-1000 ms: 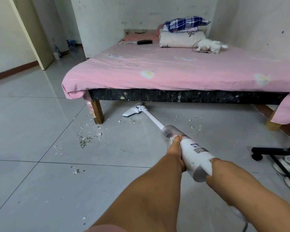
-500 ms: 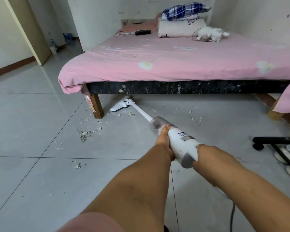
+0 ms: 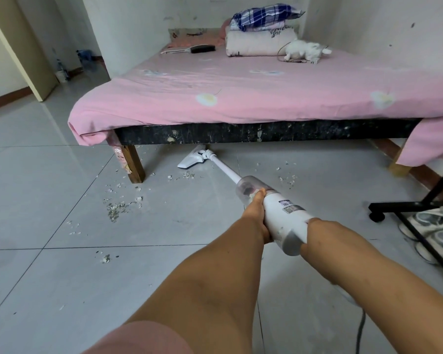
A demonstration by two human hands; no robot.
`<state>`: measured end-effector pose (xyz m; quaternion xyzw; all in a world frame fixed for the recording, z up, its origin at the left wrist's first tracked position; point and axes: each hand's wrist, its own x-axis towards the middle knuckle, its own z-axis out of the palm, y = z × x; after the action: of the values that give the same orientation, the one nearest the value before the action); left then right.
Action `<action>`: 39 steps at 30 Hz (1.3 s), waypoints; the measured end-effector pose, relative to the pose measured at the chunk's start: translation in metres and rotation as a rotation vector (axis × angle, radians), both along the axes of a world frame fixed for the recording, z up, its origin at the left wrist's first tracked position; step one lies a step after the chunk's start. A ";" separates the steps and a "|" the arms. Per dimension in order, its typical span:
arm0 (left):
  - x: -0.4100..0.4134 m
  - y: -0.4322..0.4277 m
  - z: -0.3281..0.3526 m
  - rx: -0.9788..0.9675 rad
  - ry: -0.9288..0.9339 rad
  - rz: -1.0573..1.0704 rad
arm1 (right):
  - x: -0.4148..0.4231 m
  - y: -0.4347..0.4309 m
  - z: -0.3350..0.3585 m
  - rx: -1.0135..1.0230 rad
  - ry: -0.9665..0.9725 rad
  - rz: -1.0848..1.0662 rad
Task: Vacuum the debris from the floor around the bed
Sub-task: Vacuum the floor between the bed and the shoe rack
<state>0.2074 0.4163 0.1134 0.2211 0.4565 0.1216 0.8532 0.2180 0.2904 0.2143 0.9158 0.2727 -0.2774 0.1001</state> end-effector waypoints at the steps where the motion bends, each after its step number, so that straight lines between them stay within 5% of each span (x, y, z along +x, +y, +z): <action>1: 0.000 0.002 0.000 0.001 -0.001 0.000 | -0.001 -0.001 -0.002 0.025 -0.007 0.014; 5: 0.001 0.017 0.000 -0.002 -0.012 0.007 | -0.003 -0.001 -0.013 0.322 -0.123 0.169; 9: 0.002 0.034 -0.003 0.012 -0.002 0.029 | 0.004 0.023 -0.004 0.133 0.035 0.019; 20: -0.022 0.070 -0.017 0.009 0.057 0.109 | -0.015 0.064 -0.003 0.087 0.097 0.000; 39: 0.020 -0.032 -0.003 0.115 0.108 -0.260 | -0.010 -0.047 0.014 0.101 0.140 -0.253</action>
<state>0.2277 0.3844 0.1108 0.3333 0.4617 0.0240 0.8217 0.2078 0.2430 0.2280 0.9251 0.1752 -0.3368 -0.0012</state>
